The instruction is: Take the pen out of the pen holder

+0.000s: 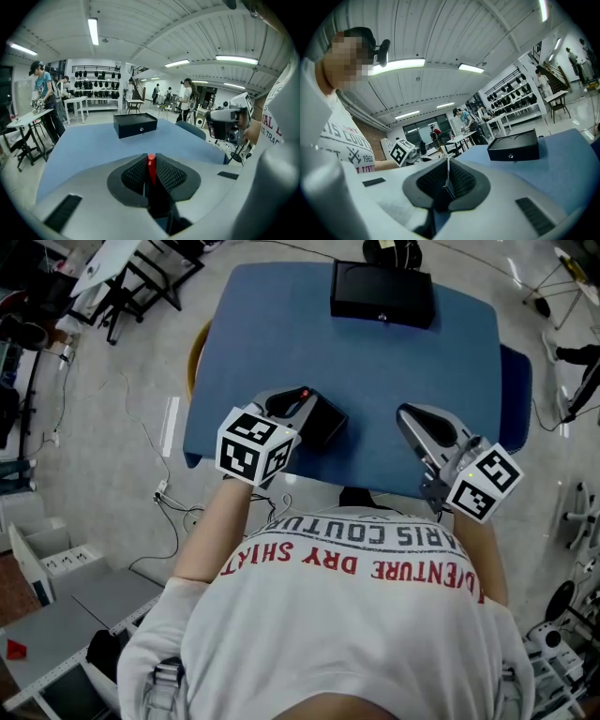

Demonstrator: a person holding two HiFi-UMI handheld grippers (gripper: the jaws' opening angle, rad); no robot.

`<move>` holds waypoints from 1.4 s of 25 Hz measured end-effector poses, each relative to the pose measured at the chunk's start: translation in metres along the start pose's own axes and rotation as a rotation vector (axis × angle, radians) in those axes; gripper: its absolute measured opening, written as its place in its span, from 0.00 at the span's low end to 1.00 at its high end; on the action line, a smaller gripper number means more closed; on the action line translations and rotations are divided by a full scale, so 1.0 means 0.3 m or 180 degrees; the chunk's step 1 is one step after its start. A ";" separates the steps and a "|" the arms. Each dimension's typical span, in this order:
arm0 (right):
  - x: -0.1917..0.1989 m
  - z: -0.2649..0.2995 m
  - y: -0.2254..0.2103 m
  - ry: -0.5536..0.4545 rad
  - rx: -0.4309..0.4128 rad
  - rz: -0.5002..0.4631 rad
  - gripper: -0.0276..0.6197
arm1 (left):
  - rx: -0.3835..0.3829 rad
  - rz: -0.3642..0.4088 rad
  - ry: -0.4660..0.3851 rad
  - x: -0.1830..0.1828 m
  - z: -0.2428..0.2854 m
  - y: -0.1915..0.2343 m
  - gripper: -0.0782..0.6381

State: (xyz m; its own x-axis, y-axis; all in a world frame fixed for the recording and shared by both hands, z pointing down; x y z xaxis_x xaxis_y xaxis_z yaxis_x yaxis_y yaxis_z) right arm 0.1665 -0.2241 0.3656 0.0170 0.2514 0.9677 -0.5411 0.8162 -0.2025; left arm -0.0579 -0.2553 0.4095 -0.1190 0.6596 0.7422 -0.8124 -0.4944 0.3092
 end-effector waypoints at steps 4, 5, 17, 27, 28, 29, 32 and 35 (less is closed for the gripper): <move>-0.004 0.000 0.000 -0.0006 0.0009 0.0000 0.08 | 0.0024 -0.0018 -0.0027 -0.002 0.000 -0.001 0.21; -0.005 0.000 0.001 -0.0007 0.0009 0.0000 0.08 | 0.0030 -0.0025 -0.0028 -0.002 0.001 -0.002 0.21; 0.017 -0.003 -0.007 0.0024 0.0023 0.0004 0.08 | 0.0015 -0.0041 -0.0064 -0.004 0.004 -0.007 0.20; 0.016 -0.029 0.026 0.0030 0.0048 0.0005 0.08 | 0.0039 -0.0055 -0.0325 -0.062 -0.066 -0.035 0.20; 0.014 -0.033 0.035 0.0030 0.0053 0.0004 0.08 | 0.0045 -0.0058 -0.0351 -0.069 -0.078 -0.038 0.20; 0.012 -0.037 0.042 0.0027 0.0057 0.0002 0.08 | 0.0050 -0.0058 -0.0378 -0.076 -0.089 -0.041 0.20; 0.007 -0.045 0.051 0.0011 0.0067 -0.0006 0.08 | 0.0073 -0.0063 -0.0460 -0.105 -0.116 -0.050 0.20; 0.010 -0.052 0.068 0.0005 0.0073 -0.0015 0.08 | 0.0117 -0.0076 -0.0543 -0.130 -0.145 -0.062 0.20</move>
State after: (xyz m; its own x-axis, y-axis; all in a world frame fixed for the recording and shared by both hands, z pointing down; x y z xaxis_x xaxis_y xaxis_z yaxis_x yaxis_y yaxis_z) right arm 0.1686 -0.1985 0.3619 0.0209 0.2484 0.9684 -0.5601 0.8053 -0.1945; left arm -0.0630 -0.2472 0.3490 0.0012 0.5672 0.8236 -0.7921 -0.5021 0.3470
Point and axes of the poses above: the fingertips, and each gripper's own axes: z forward along the fingers, y to its left, x out of its underside, the point moved 6 cm from there along -z, backward along the fingers, and after that the axes turned 13 degrees about -z, right-handed, at the moved point
